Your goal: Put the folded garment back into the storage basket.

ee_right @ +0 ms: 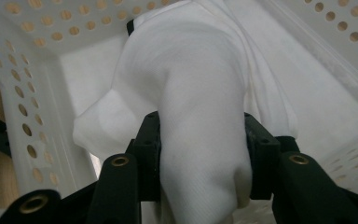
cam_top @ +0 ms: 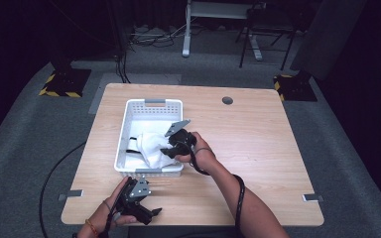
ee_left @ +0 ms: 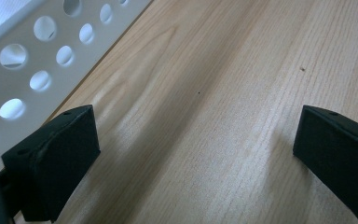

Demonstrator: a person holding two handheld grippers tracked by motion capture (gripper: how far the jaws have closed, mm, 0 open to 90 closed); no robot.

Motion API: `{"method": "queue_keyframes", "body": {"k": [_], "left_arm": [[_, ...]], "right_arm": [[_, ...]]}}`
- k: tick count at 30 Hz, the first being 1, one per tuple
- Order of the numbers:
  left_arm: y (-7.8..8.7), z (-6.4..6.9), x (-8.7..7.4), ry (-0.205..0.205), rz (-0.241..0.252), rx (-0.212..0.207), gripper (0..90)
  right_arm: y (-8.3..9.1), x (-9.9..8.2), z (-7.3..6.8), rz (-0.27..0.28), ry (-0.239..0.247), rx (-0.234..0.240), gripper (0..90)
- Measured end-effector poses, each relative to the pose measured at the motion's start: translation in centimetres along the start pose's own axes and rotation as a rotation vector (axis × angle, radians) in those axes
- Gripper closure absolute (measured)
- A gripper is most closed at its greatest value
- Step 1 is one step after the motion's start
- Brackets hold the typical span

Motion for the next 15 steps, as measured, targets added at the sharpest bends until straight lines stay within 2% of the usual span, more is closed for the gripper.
{"method": "queue_keyframes", "body": {"k": [4, 7, 11, 15], "left_arm": [[0.0, 0.0, 0.0, 0.0, 0.0, 0.0, 0.3], [0.0, 0.0, 0.0, 0.0, 0.0, 0.0, 0.3], [0.0, 0.0, 0.0, -0.001, 0.0, 0.0, 0.3], [0.0, 0.0, 0.0, 0.0, -0.001, 0.0, 0.3]], "right_arm": [[-0.04, 0.07, 0.09, -0.001, 0.005, -0.014, 43.2], [0.04, 0.07, 0.07, 0.007, 0.018, -0.002, 32.5], [0.07, 0.17, -0.02, -0.007, 0.047, -0.02, 24.2], [0.04, 0.27, -0.24, -0.009, 0.075, -0.017, 19.0]]}}
Point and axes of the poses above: each handheld gripper's, and its own axes: y roughly backward along the jaws, x roughly out of its top, z roughly to its right, the point moved 2 cm from there along -y, roughly forward along the jaws, and after that the axes turned 2 degrees about -y, right-handed, at the moved point
